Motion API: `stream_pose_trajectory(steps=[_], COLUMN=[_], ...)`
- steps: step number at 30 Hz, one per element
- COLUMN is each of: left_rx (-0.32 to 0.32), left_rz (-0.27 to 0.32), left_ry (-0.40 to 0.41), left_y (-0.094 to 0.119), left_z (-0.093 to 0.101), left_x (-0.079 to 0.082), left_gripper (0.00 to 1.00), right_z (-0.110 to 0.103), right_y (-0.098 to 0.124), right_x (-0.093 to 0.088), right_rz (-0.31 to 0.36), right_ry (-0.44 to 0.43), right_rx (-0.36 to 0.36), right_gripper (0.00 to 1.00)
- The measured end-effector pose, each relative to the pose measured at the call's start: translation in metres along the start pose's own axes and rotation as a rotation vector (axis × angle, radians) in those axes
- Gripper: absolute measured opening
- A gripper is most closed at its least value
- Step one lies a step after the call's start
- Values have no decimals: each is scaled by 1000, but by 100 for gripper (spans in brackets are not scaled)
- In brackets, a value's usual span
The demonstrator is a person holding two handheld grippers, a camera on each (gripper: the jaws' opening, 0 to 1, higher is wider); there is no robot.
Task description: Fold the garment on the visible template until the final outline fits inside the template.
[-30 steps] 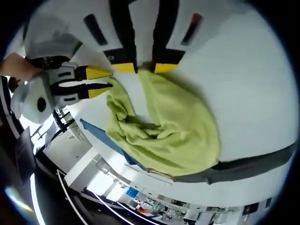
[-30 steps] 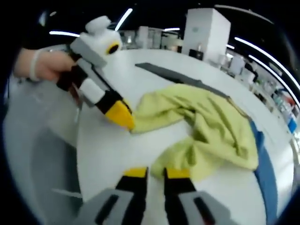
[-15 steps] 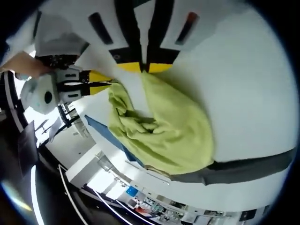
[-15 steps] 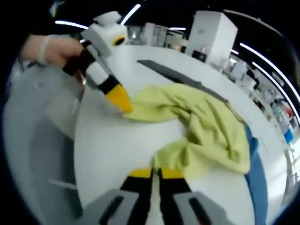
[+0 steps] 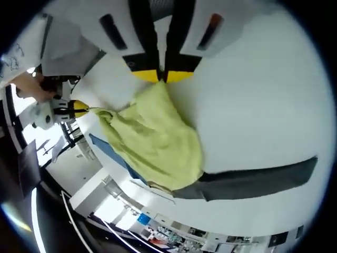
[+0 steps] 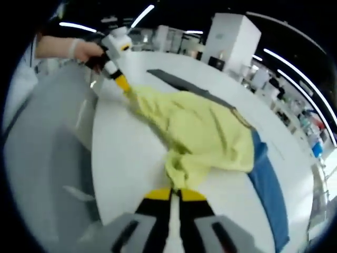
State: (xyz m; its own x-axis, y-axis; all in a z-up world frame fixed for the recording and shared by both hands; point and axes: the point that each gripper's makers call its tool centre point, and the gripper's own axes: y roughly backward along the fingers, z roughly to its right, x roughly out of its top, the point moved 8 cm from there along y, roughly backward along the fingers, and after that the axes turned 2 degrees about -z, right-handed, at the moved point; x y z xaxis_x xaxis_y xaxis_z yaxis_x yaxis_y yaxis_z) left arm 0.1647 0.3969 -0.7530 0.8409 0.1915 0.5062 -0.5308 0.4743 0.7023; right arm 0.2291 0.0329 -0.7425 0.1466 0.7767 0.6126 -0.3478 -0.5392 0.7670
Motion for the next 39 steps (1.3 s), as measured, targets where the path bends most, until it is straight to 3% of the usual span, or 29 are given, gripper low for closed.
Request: stream_pose_trajectory(steps=[6, 17, 26, 30, 39], left_rx=[13, -21, -55, -38, 17], left_rz=[-49, -163, -245, -289, -309], left_ry=[15, 66, 86, 86, 59], left_y=[11, 14, 14, 9, 1], left_z=[-17, -17, -15, -16, -19], left_x=[-1, 0, 0, -6, -19], left_gripper=[0, 0, 0, 0, 0], right_z=[2, -13, -16, -19, -25], right_y=[19, 39, 43, 39, 33], right_x=[-17, -30, -40, -44, -55], right_rz=[-14, -28, -38, -42, -65], right_ry=[-31, -10, -8, -30, -42], right_rx=[-16, 5, 15, 22, 48], right_gripper=[0, 0, 0, 0, 0])
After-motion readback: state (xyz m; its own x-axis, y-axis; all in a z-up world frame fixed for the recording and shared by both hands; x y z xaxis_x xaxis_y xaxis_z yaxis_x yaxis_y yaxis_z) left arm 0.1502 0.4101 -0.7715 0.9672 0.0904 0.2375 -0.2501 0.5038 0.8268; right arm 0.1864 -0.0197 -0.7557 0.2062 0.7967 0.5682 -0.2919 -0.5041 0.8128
